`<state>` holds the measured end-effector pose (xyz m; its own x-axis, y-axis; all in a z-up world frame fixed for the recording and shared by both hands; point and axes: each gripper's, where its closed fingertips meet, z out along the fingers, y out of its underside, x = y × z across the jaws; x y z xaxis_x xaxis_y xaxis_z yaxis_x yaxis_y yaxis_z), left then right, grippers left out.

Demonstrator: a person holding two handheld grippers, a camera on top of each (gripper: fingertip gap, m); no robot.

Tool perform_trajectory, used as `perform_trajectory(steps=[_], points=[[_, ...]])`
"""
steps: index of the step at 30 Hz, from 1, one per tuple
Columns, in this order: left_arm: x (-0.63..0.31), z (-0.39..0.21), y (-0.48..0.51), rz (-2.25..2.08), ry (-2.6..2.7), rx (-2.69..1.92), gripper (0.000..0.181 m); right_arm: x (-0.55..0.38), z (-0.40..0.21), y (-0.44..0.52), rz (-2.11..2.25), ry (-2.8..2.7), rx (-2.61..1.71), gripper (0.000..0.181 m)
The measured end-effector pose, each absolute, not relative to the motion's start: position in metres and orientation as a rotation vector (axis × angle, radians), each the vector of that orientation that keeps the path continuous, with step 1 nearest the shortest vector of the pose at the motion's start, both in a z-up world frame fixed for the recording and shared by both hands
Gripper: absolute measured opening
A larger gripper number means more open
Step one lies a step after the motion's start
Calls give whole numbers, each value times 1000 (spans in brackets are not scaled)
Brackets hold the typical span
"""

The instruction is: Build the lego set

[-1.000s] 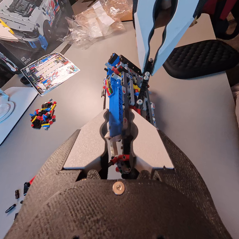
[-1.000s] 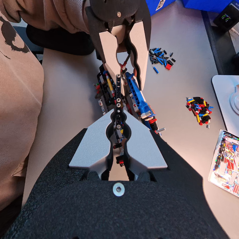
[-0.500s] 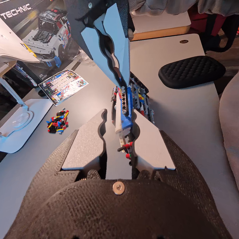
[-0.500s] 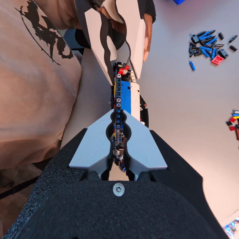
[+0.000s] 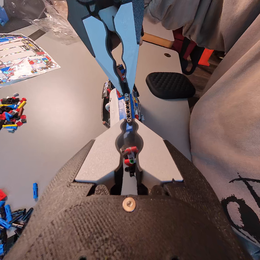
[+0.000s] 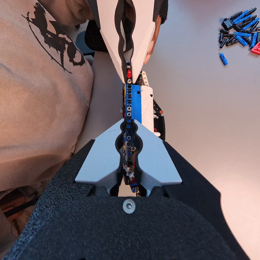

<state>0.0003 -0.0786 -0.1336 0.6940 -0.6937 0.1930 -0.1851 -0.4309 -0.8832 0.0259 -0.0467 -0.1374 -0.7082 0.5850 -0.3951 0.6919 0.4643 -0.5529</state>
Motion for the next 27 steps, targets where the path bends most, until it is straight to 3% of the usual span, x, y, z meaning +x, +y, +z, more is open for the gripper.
perform_trajectory(steps=[18, 27], points=[[1, -137, -80, -1031, 477, -2102, 5, 28, -142, -43, -1074, 2506, 1155, 8], [3, -136, -80, -1060, 488, -2137, 5, 29, -137, -31, -875, 3209, 918, 21]])
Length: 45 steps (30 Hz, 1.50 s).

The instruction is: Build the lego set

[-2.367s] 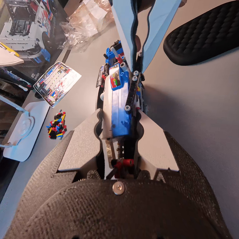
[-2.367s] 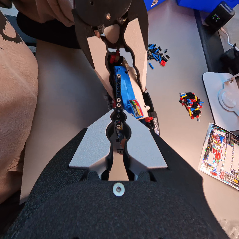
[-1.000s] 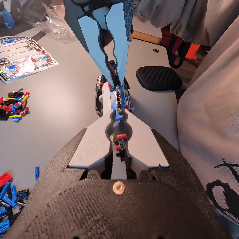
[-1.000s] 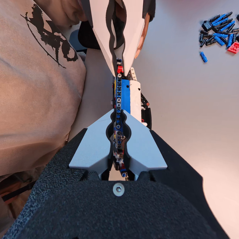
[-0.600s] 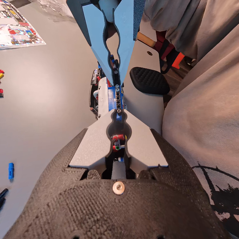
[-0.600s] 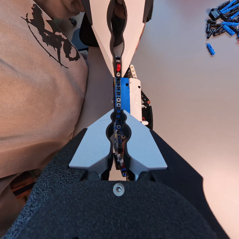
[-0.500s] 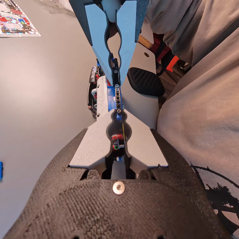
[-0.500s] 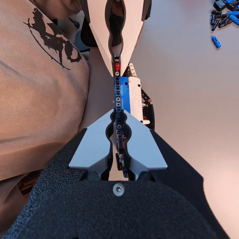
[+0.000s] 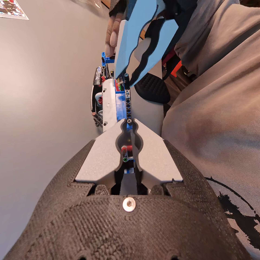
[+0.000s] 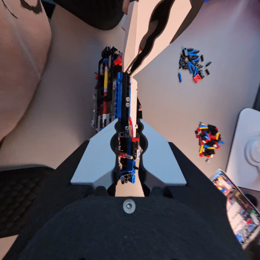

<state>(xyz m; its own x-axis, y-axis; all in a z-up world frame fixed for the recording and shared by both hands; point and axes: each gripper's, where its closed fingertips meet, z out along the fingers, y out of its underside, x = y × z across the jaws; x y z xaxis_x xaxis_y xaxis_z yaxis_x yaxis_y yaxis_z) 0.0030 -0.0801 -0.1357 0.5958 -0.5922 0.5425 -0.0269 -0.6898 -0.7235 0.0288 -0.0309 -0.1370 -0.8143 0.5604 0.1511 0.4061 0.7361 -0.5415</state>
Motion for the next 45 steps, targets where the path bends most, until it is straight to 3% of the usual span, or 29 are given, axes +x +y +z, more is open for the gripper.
perform_trajectory(steps=[6, 15, 29, 45], points=[[3, -135, -81, -1072, 480, -2160, 5, 34, -136, -37, 603, -2474, -606, 14], [3, -136, -80, -1056, 481, -2180, 6, 35, -143, -38, 447, -2360, -584, 22], [6, -137, -77, -1020, 484, -2164, 5, 34, -141, -38, 475, -2262, -654, 19], [7, -137, -77, -1074, 501, -2185, 5, 29, -144, -47, 445, -2273, -635, 30]])
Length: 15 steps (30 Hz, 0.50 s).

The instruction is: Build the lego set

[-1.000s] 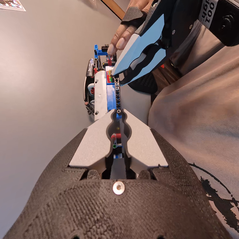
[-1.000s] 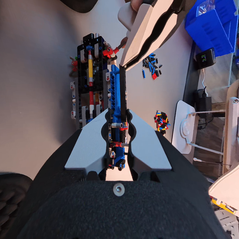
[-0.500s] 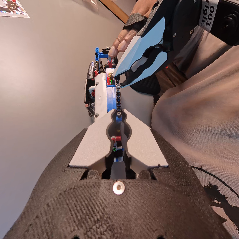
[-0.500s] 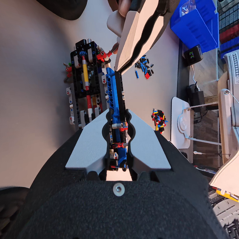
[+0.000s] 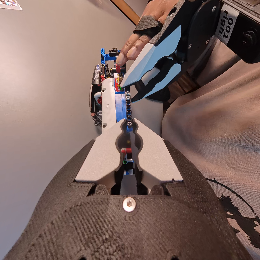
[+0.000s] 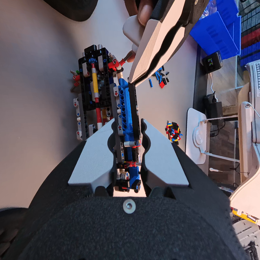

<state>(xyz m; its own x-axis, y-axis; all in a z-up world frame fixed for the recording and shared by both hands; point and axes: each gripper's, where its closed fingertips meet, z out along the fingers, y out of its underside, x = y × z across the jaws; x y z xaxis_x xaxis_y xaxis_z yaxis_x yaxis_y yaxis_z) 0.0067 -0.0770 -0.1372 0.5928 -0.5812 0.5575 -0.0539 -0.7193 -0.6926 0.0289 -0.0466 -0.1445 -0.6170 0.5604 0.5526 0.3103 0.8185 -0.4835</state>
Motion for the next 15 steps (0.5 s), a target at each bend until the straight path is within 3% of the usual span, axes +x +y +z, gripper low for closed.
perform_trajectory(steps=[4, 15], points=[[7, -138, -77, -1089, 503, -2192, 5, 24, -146, -49, 411, -2281, -607, 22], [6, -139, -77, -1196, 459, -2191, 5, 23, -147, -48, 426, -2270, -611, 21]])
